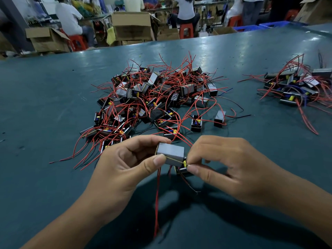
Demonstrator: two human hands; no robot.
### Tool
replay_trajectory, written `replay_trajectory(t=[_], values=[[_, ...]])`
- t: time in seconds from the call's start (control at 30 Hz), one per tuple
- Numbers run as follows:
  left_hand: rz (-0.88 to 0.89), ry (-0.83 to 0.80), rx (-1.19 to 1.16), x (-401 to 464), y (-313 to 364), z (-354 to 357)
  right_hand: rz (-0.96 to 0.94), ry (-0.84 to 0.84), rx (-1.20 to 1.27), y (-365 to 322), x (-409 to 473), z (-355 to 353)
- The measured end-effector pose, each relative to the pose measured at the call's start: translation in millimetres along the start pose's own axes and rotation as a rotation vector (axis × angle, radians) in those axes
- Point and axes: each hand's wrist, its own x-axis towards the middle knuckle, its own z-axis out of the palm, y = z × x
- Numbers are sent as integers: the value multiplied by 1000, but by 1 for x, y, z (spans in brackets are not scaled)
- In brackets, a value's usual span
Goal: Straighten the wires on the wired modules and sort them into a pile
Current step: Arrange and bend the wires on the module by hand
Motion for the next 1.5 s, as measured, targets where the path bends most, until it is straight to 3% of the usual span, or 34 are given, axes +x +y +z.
replay_trajectory(t=[0.3,0.47,0.6,1.17,1.37,1.5], values=[[-103,4,-13,1,-1,1,18,177,-25,-1,0,4],[-113,37,-70,1,1,1,221,314,326,-3,-1,9],[-88,54,-39,1,1,7,380,238,520,-5,1,14],[-174,-5,-94,2,-4,5,567,188,784,-13,8,17],[-1,-227,134,3,3,-9,678,155,897,-13,10,11],[195,-184,405,3,0,-7,728,107,967,-15,10,10]])
